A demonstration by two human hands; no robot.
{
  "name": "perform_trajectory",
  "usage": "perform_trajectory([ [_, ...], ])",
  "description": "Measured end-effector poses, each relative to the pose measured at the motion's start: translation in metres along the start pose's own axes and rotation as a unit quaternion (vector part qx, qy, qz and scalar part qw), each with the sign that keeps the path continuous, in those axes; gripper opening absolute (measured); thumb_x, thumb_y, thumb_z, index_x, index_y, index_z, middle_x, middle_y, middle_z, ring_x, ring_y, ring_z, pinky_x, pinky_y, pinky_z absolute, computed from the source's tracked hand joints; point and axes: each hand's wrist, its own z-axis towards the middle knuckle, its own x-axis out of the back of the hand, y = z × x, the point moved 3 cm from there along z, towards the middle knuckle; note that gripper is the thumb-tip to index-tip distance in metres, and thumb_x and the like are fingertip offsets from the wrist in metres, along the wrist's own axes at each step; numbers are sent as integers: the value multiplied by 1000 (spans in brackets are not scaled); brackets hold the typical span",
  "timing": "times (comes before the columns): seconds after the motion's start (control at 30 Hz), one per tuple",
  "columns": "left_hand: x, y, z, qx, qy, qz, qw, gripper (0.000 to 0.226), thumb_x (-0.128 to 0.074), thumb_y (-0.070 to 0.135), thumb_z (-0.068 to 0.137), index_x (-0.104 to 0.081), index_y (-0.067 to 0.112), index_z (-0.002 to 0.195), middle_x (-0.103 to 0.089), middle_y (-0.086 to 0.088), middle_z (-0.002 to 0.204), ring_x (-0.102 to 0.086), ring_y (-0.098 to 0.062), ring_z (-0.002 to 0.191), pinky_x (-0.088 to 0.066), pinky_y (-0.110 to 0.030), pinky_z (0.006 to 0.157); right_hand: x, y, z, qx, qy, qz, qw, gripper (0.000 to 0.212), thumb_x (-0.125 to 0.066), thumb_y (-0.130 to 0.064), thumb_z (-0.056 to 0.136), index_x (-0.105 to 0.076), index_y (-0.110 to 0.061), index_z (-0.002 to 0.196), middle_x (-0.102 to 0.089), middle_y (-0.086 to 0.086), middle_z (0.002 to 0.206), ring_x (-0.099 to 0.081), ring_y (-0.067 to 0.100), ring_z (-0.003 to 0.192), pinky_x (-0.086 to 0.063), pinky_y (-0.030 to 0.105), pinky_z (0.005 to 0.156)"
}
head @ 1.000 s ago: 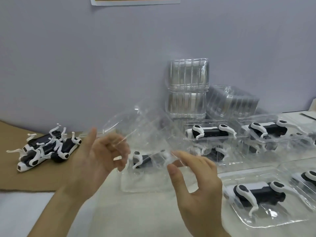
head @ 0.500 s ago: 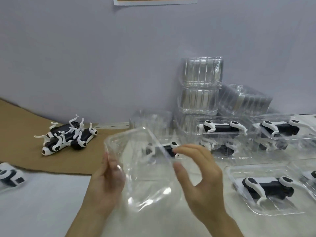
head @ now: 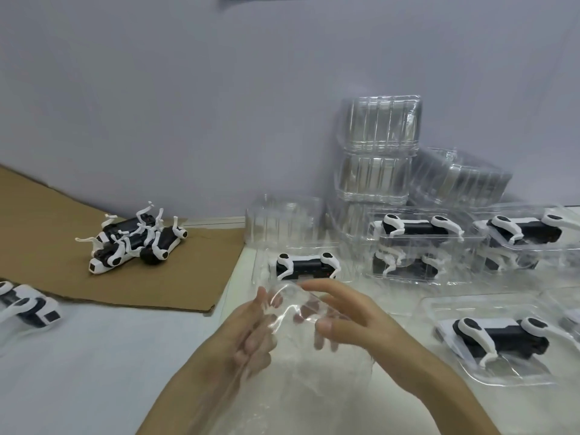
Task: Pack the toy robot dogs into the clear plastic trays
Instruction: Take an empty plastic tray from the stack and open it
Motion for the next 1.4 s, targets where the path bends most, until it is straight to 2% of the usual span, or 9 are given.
perform_trajectory([
  [0.07, 12, 0, 6, 6, -19, -6, 1000, 58, -62, 57, 80, -66, 13, 117, -18, -4, 64, -28, -7, 37, -31, -19, 32, 9, -3, -2, 17, 73, 50, 996, 45, -72, -39, 72, -68, -41, 116, -65, -4, 95, -54, 16, 72, -43, 26, 67],
  [0.17, 26, 13, 16, -4, -48, -64, 997, 82, -97, 58, 40, -76, 14, 106, -55, -7, 70, -52, -17, 47, -48, -25, 41, 24, -8, -2, 10, 169, 145, 975, 49, -69, -28, 75, -63, -28, 124, -56, 1, 91, -43, 16, 67, -36, 25, 60],
  [0.33, 49, 15, 19, -87, 20, -41, 995, 68, -47, 74, 86, -68, 25, 128, -69, -7, 122, -69, -23, 100, -56, -40, 83, 34, -3, 2, -75, 227, 150, 959, 64, -76, -38, 71, -53, -28, 130, -56, 0, 92, -49, 10, 50, -35, 19, 44],
  [0.43, 46, 16, 20, -112, 50, 1, 992, 65, -48, 70, 90, -64, 24, 132, -67, -5, 128, -64, -23, 115, -51, -43, 92, 30, 7, 3, -127, 229, 98, 960, 61, -72, -49, 70, -52, -31, 125, -58, 1, 108, -63, 16, 55, -44, 24, 45],
  [0.67, 48, 18, 17, -110, 77, 84, 987, 34, -64, 40, 85, -71, 20, 111, -70, -2, 113, -63, -15, 77, -49, -33, 67, 34, 18, -2, -120, 293, -12, 948, 64, -54, -81, 63, -63, -26, 96, -69, -18, 99, -69, 9, 95, -53, 45, 93],
  [0.87, 45, 15, 19, -150, 112, 177, 966, 63, -68, 60, 63, -67, 11, 104, -70, -7, 106, -65, -17, 91, -48, -37, 82, 34, 14, -3, -119, 309, -43, 942, 46, -49, -68, 73, -63, -32, 98, -67, -11, 104, -73, 11, 70, -41, 32, 72],
  [1.03, 49, 12, 21, -148, 133, 278, 940, 55, -61, 70, 63, -68, 19, 82, -71, 6, 98, -63, -13, 104, -43, -40, 90, 37, 17, -7, -145, 326, -117, 927, 40, -54, -73, 83, -65, -35, 91, -66, -18, 97, -67, 7, 88, -42, 28, 71],
  [1.2, 50, 1, 25, -186, 167, 308, 918, 16, -80, 37, 78, -69, 25, 77, -70, 10, 86, -63, -5, 83, -48, -36, 85, 36, 20, -5, -148, 304, -169, 926, 13, -66, -48, 86, -65, -36, 91, -67, -18, 98, -63, -2, 86, -45, 25, 70],
  [1.4, 52, -3, 29, -278, 267, 294, 875, 18, -68, 19, 94, -66, 23, 76, -68, 7, 77, -62, -5, 71, -46, -26, 67, 30, 22, -5, -144, 263, -193, 934, 22, -67, -22, 85, -65, -42, 94, -66, -19, 102, -59, -2, 96, -44, 21, 74],
])
